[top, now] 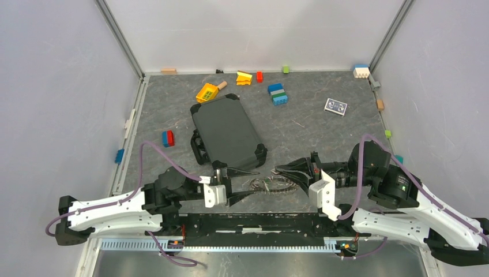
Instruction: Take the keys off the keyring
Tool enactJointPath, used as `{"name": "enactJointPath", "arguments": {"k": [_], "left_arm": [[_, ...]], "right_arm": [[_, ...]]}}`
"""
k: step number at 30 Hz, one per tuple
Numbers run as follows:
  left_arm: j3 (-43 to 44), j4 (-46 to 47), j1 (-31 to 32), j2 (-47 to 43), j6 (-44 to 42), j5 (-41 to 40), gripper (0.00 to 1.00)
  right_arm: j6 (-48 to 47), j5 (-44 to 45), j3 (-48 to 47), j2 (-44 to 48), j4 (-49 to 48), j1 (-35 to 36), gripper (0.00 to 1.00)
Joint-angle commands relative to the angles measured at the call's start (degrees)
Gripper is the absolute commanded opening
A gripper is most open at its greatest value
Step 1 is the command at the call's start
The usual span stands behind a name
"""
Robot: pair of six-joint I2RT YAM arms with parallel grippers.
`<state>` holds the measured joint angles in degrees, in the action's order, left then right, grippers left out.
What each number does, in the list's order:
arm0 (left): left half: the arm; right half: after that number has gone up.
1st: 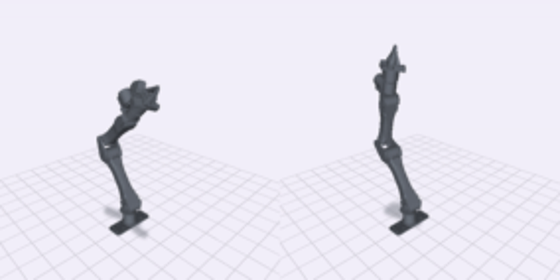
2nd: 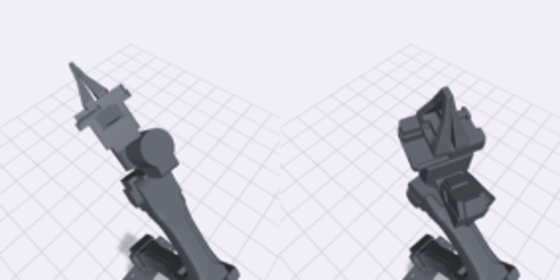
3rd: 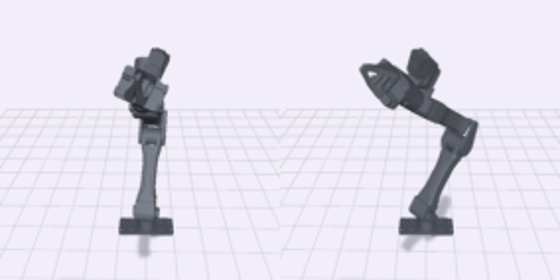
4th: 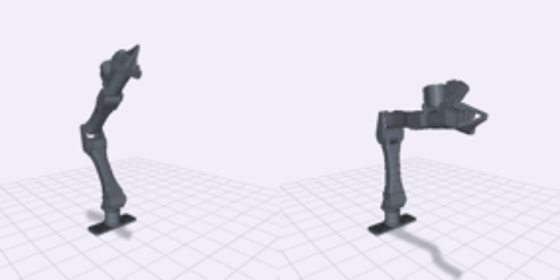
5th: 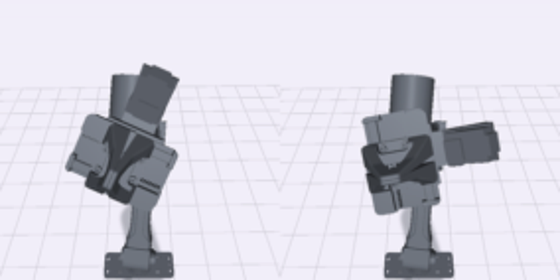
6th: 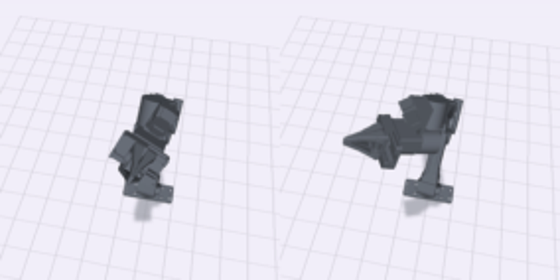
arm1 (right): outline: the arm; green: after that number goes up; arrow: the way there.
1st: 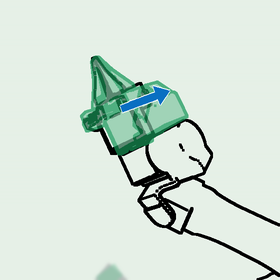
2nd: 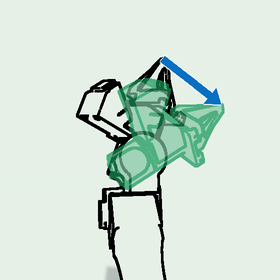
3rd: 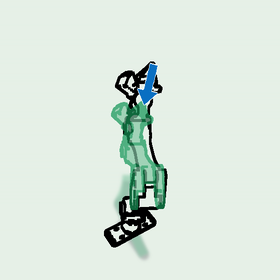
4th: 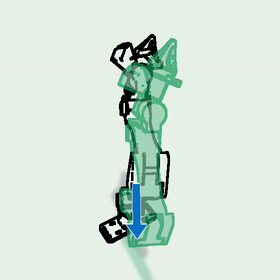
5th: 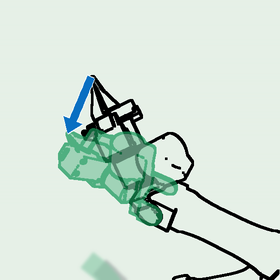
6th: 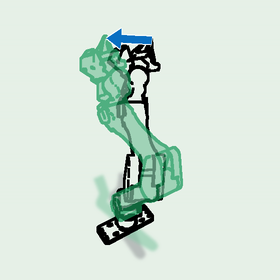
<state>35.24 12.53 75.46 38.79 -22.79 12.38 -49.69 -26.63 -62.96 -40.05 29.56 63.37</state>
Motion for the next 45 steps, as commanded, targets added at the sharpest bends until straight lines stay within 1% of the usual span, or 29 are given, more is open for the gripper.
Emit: {"name": "enactJointPath", "arguments": {"k": [1,5,10,12,18,23,25,30,37,45], "left_arm": [[0.0,3.0,-0.1,-2.7,0.7,-3.5,0.55],[0.0,3.6,-0.1,-4.4,0.6,-6.8,0.55],[1.1,4.6,-0.1,-3.6,5.6,-11.7,0.49],[1.7,4.6,-0.1,-2.7,7.4,-11.4,0.48],[3.3,4.9,-0.1,0.5,9.2,-6.8,0.43],[3.3,6.8,-0.1,2.9,10.6,-6.2,0.41],[3.1,7.3,-0.1,3.6,10.6,-6.9,0.40],[2.7,8.9,-0.1,4.8,10.9,-12.0,0.34],[1.7,11.7,-0.1,5.8,10.8,-17.8,0.33],[1.7,12.5,-0.1,7.1,10.9,-18.5,0.33]], "right_arm": [[2.6,2.4,-0.7,0.6,-3.7,0.1,0.00],[4.6,5.7,-0.9,-0.2,-3.4,0.1,0.00],[7.2,9.7,-1.3,-1.9,-3.4,0.1,0.00],[8.3,11.5,-1.5,-2.7,-3.6,0.1,0.00],[10.6,16.4,-2.3,-4.8,-4.4,0.1,0.00],[12.7,19.3,-2.3,-5.7,-5.6,0.0,0.00],[13.3,19.5,-2.3,-5.9,-5.7,0.1,0.00],[13.7,19.2,-2.3,-6.1,-5.9,0.1,0.00],[13.7,18.1,-2.2,-5.7,-6.2,0.1,0.00],[13.6,16.9,-1.9,-5.1,-6.1,0.1,0.00]]}}
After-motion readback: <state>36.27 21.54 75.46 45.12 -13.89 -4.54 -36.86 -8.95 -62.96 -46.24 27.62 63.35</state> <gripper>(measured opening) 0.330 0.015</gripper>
